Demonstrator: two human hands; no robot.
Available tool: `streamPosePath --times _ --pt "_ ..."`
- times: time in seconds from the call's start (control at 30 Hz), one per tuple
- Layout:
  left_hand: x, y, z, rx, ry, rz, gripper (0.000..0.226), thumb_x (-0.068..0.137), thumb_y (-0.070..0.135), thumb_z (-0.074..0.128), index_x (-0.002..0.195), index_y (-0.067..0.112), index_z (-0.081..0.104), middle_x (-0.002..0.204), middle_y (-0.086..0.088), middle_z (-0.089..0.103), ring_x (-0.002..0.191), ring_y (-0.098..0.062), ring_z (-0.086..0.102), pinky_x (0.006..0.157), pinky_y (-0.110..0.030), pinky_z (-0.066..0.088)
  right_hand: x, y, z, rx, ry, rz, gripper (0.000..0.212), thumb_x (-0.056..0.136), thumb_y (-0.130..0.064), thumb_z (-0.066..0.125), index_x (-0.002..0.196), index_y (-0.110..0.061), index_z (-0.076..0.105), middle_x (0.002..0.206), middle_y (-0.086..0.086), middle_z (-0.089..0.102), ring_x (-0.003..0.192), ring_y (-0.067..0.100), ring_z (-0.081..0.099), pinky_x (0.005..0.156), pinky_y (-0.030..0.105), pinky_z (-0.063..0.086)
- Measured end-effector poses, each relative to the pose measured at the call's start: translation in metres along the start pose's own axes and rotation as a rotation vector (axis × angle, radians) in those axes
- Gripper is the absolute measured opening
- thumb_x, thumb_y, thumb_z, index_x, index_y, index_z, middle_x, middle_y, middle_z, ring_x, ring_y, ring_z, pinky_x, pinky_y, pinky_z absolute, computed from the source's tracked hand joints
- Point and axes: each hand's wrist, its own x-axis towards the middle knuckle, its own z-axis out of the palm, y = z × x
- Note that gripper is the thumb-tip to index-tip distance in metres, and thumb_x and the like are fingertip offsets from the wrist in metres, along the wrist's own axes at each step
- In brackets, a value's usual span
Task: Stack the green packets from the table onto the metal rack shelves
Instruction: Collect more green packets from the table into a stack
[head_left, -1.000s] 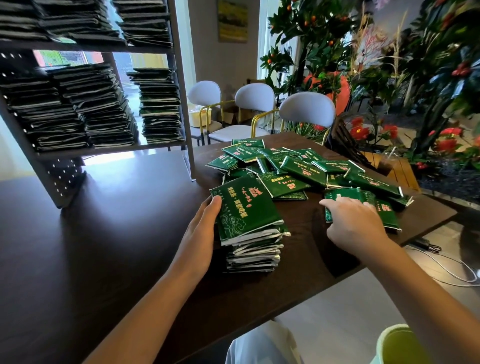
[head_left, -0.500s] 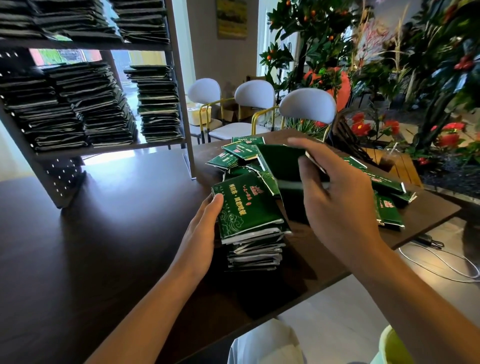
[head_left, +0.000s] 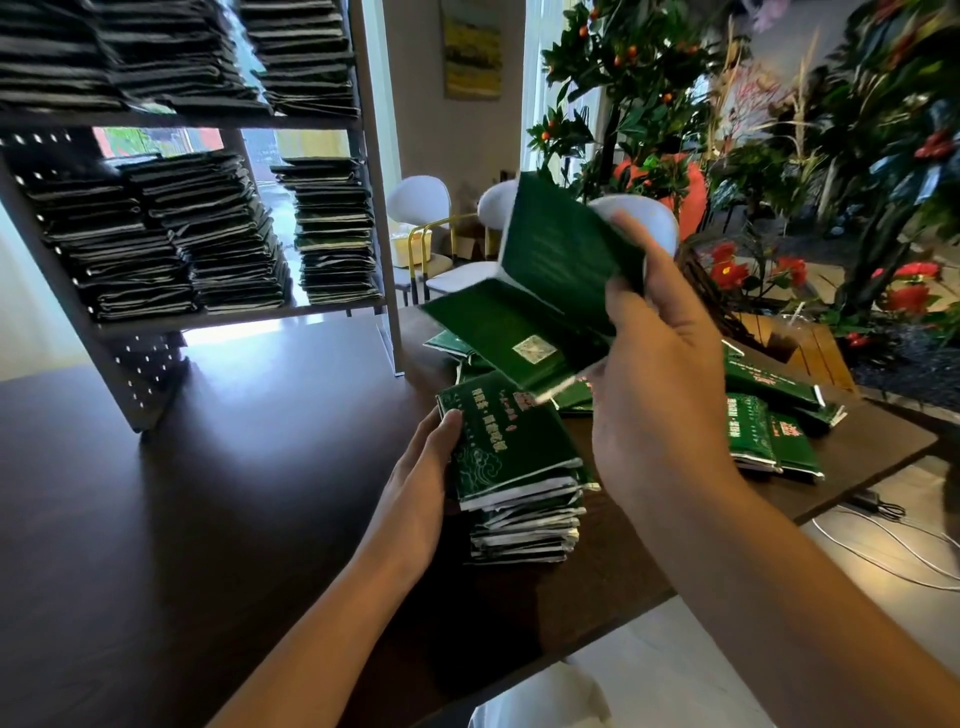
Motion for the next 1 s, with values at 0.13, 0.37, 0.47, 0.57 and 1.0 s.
streamPosePath --times 0.13,0.37,0.47,0.57,1.0 --pt "-0.003 0.002 0.002 -0.004 0.002 -0.023 0.048 0.104 0.048 0.036 0.135 0.020 0.060 0.124 -0.009 0.071 0.118 -0.028 0.066 0.104 -0.046 0.048 -0.015 0.019 -0.017 -0.349 -0.159 -0.052 0.039 0.103 -0.004 0.046 0.111 -0.029 0.075 0.105 -0.021 0.071 0.094 0.003 0.067 0.082 0.033 0.059" --pt "-0.007 0.005 0.003 -0.171 -0.042 -0.042 0.061 0.097 0.057 0.035 0.132 0.013 0.061 0.123 -0.019 0.069 0.112 -0.031 0.069 0.090 -0.043 0.059 -0.045 0.042 -0.031 -1.187 -0.489 -0.370 0.049 0.085 -0.050 0.045 0.127 -0.040 0.066 0.132 -0.019 0.060 0.126 0.003 0.044 0.108 0.036 0.033" --pt "-0.010 0.007 0.004 -0.160 -0.052 -0.026 0.061 0.099 0.057 0.033 0.135 0.015 0.060 0.128 -0.019 0.067 0.120 -0.033 0.064 0.100 -0.048 0.054 -0.041 0.032 -0.032 -1.137 -0.575 -0.272 0.059 0.084 -0.062 0.045 0.139 -0.043 0.056 0.148 -0.021 0.046 0.136 0.000 0.031 0.113 0.035 0.030" --pt "-0.009 0.005 0.002 -0.100 -0.046 -0.021 0.051 0.104 0.049 0.037 0.135 0.016 0.061 0.129 -0.017 0.066 0.124 -0.032 0.061 0.107 -0.052 0.043 -0.034 0.025 -0.038 -1.037 -0.578 -0.219 0.056 0.084 -0.066 0.044 0.136 -0.047 0.057 0.150 -0.025 0.043 0.141 -0.003 0.028 0.117 0.038 0.029" --pt "-0.014 0.009 0.009 0.173 0.016 0.053 0.045 0.104 0.042 0.035 0.128 0.017 0.062 0.109 0.002 0.076 0.102 -0.011 0.072 0.089 -0.027 0.048 0.055 0.033 -0.142 -1.931 -0.359 0.334 0.076 0.090 -0.018 0.056 0.156 -0.035 0.024 0.167 0.013 0.010 0.154 0.034 0.002 0.121 0.054 0.014"
